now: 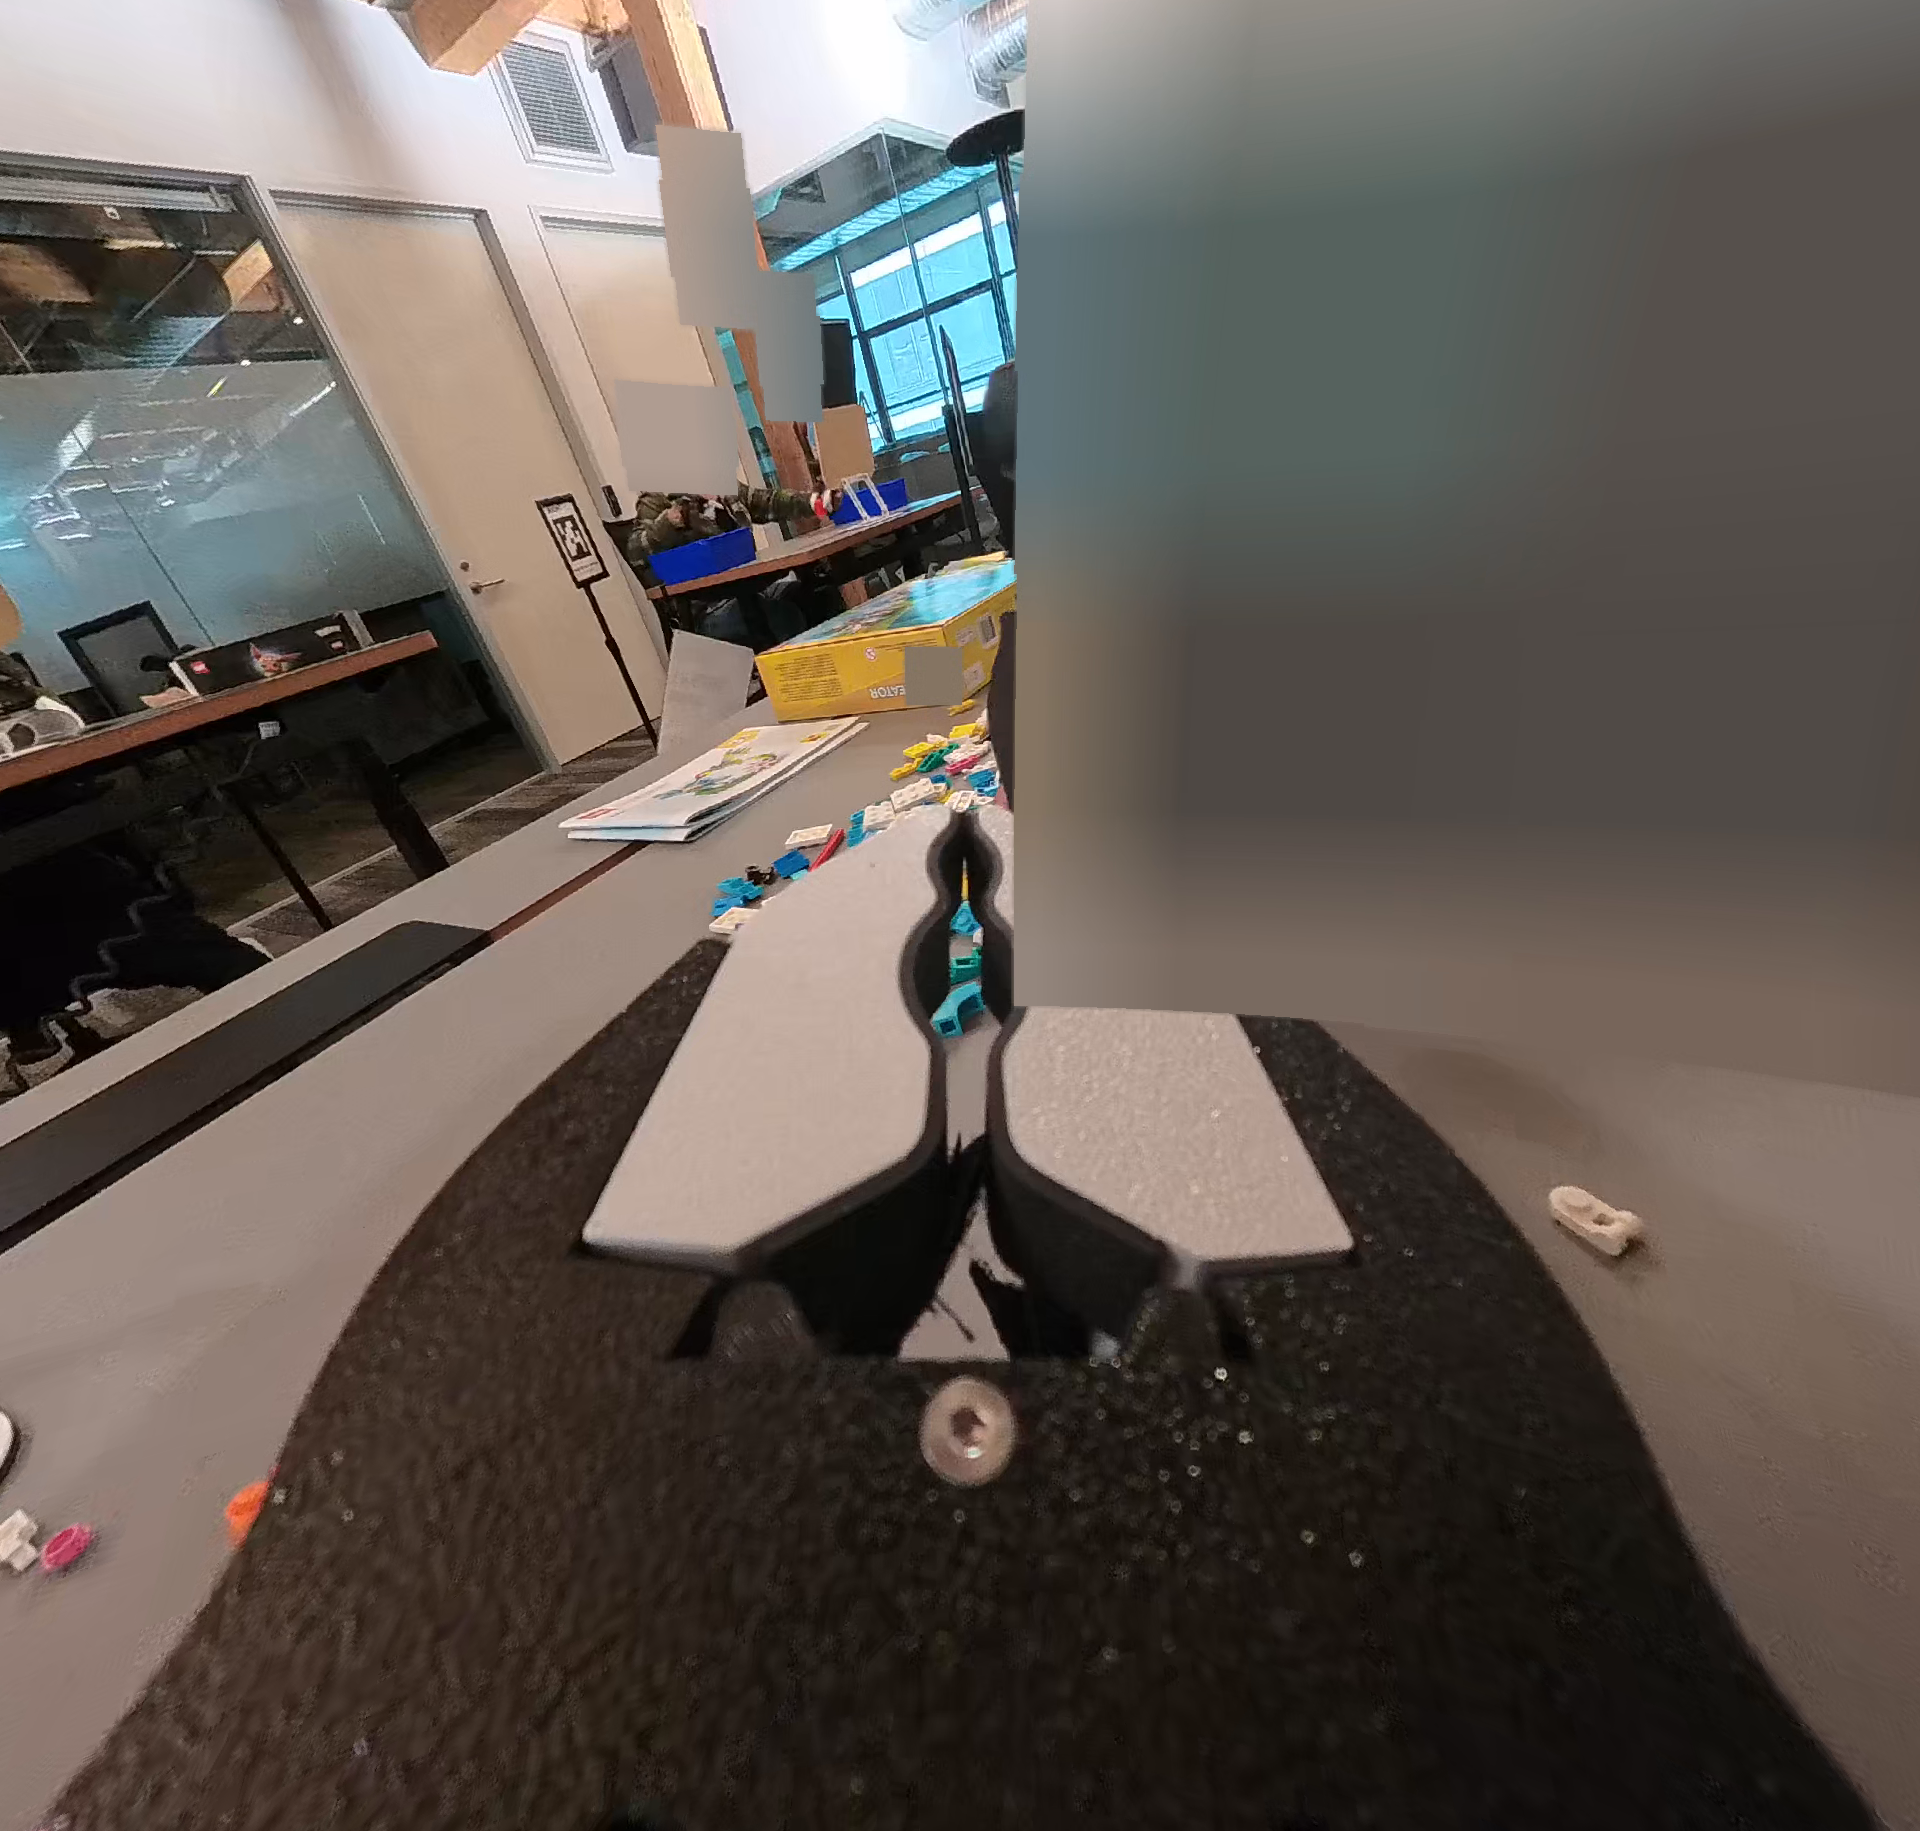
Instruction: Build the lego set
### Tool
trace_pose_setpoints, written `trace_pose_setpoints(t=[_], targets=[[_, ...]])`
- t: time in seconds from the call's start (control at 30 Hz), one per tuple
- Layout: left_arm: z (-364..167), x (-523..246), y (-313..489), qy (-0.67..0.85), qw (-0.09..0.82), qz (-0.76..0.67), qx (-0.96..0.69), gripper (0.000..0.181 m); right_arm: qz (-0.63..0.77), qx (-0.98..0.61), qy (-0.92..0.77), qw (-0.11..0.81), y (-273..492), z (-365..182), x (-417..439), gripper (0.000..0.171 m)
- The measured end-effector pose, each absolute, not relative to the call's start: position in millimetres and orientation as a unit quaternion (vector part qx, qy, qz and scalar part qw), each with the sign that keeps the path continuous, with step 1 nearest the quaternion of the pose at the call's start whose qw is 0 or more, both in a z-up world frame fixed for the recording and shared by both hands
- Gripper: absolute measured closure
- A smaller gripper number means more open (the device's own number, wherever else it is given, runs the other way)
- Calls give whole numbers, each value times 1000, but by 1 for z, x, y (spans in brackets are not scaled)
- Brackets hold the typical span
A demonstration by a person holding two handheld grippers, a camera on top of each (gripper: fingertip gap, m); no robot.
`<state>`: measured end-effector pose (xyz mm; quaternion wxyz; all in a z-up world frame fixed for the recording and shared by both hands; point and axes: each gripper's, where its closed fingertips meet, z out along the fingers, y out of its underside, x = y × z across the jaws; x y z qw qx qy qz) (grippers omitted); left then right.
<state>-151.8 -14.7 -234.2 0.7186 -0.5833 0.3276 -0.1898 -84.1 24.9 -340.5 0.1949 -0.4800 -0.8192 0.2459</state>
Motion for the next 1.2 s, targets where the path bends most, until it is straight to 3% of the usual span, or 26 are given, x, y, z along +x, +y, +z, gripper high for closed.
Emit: trace_pose_setpoints(t=[0.5, 1.2], targets=[[-234, -151, -16, 331, 719, -187, -582, 181, 265, -503, -800, 189, 18, -342, -87, 164], [-231, -158, -15, 309, 727, -184, -585, 181, 256, -483, -677, 493, 21, -285, -132, 164]])
